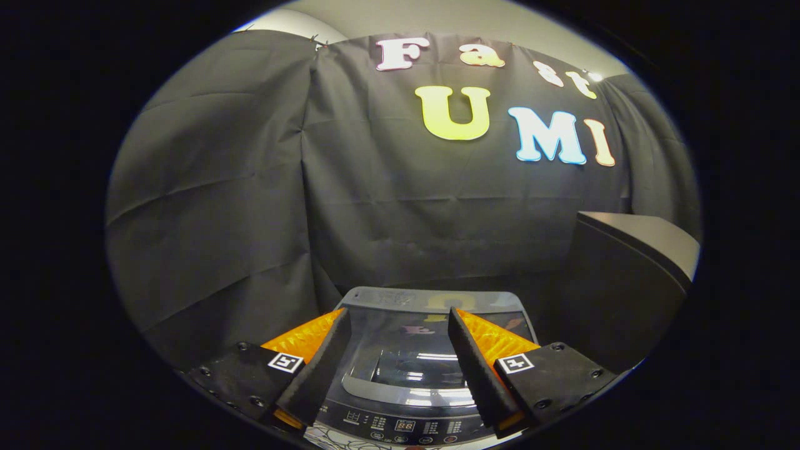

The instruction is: Put the clothes into the washing machine and then close the washing machine lid.

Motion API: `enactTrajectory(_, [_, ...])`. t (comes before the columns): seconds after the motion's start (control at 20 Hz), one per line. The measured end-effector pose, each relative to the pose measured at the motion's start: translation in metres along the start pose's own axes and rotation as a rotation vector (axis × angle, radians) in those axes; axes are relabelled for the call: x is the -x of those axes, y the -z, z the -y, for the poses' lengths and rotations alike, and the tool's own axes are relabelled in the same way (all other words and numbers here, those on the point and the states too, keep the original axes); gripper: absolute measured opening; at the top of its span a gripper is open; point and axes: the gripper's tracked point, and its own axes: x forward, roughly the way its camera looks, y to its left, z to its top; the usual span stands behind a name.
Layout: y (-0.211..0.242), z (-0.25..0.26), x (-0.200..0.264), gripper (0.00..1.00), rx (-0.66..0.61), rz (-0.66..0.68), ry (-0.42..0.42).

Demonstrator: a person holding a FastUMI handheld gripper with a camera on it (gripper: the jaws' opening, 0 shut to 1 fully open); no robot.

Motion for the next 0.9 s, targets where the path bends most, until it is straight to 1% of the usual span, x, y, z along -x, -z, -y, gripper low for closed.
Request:
enactTrajectory(0.15, [-0.024,0.009,0.026,0.98,0.0,0.047,-0.006])
enactTrajectory(0.3, [-0.055,0.023,0.057,0.98,0.044,0.114,-0.022])
enactTrajectory(0.4, [-0.067,0.039,0.079,0.98,0.065,0.152,-0.027])
enactTrajectory(0.6, [-0.073,0.074,0.122,0.98,0.071,0.188,-0.045])
enactTrajectory(0.75, [-0.073,0.111,0.154,0.98,0.071,0.199,-0.039])
enactTrajectory(0.9, [-0.074,0.152,0.184,0.98,0.055,0.212,-0.013])
